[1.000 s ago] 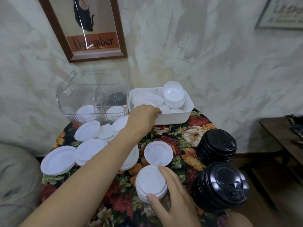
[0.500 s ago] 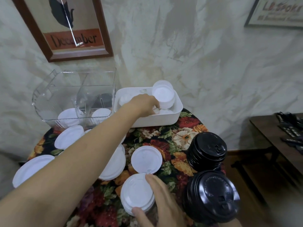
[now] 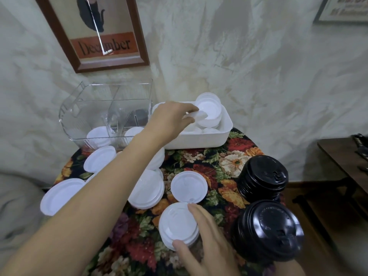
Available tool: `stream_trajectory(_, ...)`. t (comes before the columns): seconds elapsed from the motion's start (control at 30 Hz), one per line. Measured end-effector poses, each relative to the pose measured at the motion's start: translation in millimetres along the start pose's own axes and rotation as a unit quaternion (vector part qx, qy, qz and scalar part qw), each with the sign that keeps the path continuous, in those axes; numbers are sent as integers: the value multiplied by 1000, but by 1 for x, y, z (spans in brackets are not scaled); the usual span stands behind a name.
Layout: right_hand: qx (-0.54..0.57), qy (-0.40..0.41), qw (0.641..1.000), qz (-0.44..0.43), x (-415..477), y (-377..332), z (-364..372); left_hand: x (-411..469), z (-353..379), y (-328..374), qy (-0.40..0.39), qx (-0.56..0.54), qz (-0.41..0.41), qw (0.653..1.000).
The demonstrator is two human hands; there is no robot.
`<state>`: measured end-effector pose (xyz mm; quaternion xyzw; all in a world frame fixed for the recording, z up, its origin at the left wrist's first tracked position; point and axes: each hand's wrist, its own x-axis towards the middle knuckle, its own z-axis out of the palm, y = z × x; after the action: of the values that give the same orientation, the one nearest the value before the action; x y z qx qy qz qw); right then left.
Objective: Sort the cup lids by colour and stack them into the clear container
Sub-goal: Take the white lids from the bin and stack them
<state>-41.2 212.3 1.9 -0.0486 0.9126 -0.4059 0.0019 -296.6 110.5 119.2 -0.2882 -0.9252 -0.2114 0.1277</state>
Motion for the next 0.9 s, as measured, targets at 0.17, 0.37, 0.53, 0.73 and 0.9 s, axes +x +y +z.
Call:
stream_trajectory(0.17, 3, -8, 1000, 25, 0, -2, 3, -102, -13, 13, 85, -77, 51, 992)
stream_trajectory(0.37, 83, 42, 995, 28, -7, 0, 7, -224, 12, 16, 4, -151, 38, 988)
stream_trajectory(0.53, 118, 39, 990, 58, -10, -2, 3, -250, 17, 13, 17, -162, 25, 986)
stream_trajectory(0.73, 81, 40, 996, 25, -12, -2, 3, -254, 13, 16, -6, -205, 16, 979)
stream_trajectory(0.9, 111, 59, 991, 53, -13, -2, 2, -258, 15, 22, 11, -300, -62, 952)
